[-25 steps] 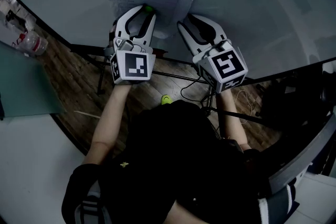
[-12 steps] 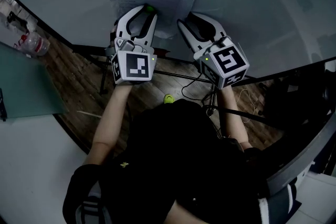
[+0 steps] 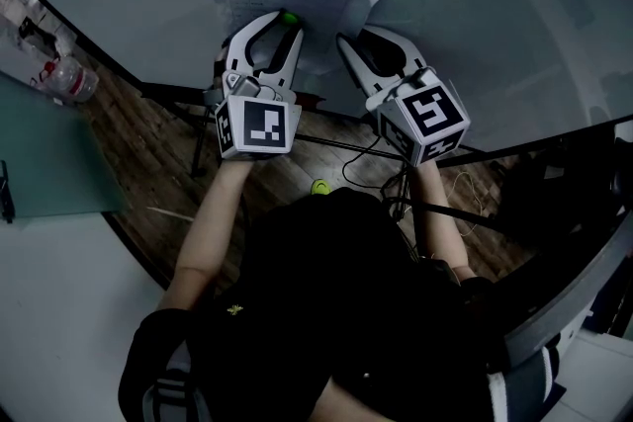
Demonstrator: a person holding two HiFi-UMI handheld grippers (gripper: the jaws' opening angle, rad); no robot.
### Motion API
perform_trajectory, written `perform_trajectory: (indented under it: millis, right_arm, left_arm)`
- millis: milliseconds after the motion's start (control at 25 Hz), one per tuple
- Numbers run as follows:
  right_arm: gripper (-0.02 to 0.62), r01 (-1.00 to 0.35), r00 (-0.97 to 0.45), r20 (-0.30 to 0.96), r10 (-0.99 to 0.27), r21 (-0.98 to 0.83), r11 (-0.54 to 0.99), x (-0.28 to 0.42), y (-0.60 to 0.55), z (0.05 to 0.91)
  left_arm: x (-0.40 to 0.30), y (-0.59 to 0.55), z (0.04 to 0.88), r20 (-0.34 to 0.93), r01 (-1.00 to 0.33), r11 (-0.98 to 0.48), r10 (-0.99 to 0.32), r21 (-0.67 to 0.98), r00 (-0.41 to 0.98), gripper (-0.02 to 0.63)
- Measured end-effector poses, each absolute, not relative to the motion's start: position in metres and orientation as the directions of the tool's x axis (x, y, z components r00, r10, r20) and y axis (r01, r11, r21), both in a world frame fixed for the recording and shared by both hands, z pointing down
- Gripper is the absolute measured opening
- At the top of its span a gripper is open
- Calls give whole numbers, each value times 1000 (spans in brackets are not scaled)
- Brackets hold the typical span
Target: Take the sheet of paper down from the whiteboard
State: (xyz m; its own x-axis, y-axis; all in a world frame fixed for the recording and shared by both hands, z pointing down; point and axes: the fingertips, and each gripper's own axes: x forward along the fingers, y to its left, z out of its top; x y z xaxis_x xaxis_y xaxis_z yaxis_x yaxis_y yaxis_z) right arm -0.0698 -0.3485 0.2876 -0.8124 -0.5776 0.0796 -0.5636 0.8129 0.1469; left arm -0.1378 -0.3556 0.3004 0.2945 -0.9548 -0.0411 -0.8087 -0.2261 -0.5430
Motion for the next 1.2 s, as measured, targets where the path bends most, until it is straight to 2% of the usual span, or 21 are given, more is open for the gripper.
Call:
perform_trajectory:
  millis: [120,1200]
  right_arm:
    - [28,-582,-797,81,-598,159,798,-66,-351,288]
    - [16,-578,-809,62,-585,99,810,-66,-353,286]
  left_arm:
    - [-138,-354,300,-41,-808,-226,-955,-544,295,135]
    - [-137,-357,301,-14,-801,-265,-946,-536,323,133]
